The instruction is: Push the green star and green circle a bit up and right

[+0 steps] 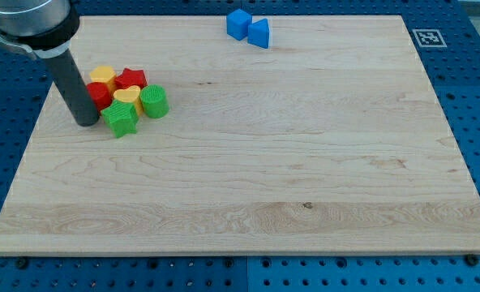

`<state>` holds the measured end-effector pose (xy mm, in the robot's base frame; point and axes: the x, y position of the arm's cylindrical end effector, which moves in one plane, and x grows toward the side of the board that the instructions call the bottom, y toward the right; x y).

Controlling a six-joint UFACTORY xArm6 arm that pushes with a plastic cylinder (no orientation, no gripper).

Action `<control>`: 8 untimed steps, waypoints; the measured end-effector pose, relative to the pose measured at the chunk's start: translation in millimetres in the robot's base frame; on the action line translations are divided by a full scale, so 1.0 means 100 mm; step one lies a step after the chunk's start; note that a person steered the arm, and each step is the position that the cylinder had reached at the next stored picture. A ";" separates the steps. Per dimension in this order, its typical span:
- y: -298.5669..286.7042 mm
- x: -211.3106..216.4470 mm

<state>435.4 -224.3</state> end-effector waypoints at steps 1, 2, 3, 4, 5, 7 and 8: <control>0.08 0.13; 0.18 0.17; 0.18 0.17; 0.31 0.15; 0.74 0.09; 1.28 -0.08; 1.29 -0.09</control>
<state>426.6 -95.2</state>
